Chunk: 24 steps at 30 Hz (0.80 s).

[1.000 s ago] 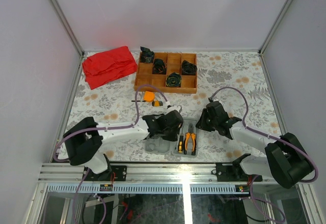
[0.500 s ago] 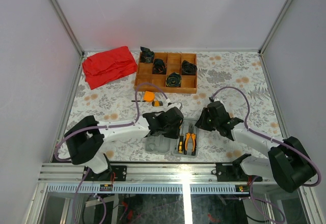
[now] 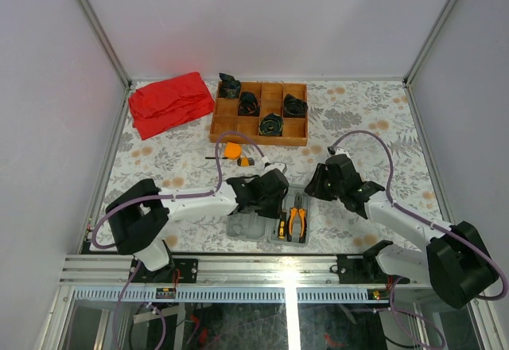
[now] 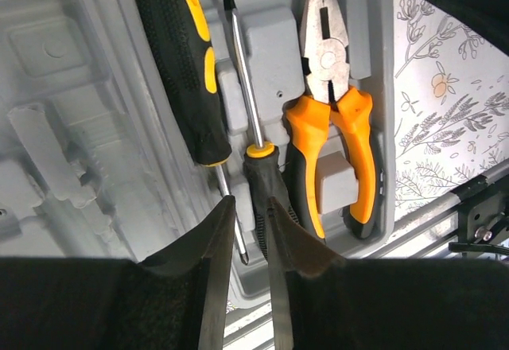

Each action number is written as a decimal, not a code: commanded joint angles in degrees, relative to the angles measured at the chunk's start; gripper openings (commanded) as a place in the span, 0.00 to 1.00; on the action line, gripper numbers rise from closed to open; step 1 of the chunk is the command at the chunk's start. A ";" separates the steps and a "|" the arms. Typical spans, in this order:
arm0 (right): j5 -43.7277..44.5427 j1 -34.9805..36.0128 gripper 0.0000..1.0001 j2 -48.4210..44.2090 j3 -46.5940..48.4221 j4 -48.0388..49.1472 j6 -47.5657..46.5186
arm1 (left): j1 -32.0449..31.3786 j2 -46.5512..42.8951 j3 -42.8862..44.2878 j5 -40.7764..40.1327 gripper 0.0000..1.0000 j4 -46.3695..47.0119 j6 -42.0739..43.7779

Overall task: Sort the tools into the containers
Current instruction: Adjust the screwdriver in the storage box.

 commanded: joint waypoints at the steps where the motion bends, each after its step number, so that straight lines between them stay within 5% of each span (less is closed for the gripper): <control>1: 1.71 -0.14 0.35 -2.09 2.99 -1.20 -1.10 | -0.91 0.45 1.21 1.28 0.22 3.75 -0.53; 24: 0.17 5.88 0.38 1.13 9.79 -1.49 1.89 | -4.05 0.73 -3.62 -0.73 0.29 4.80 -3.69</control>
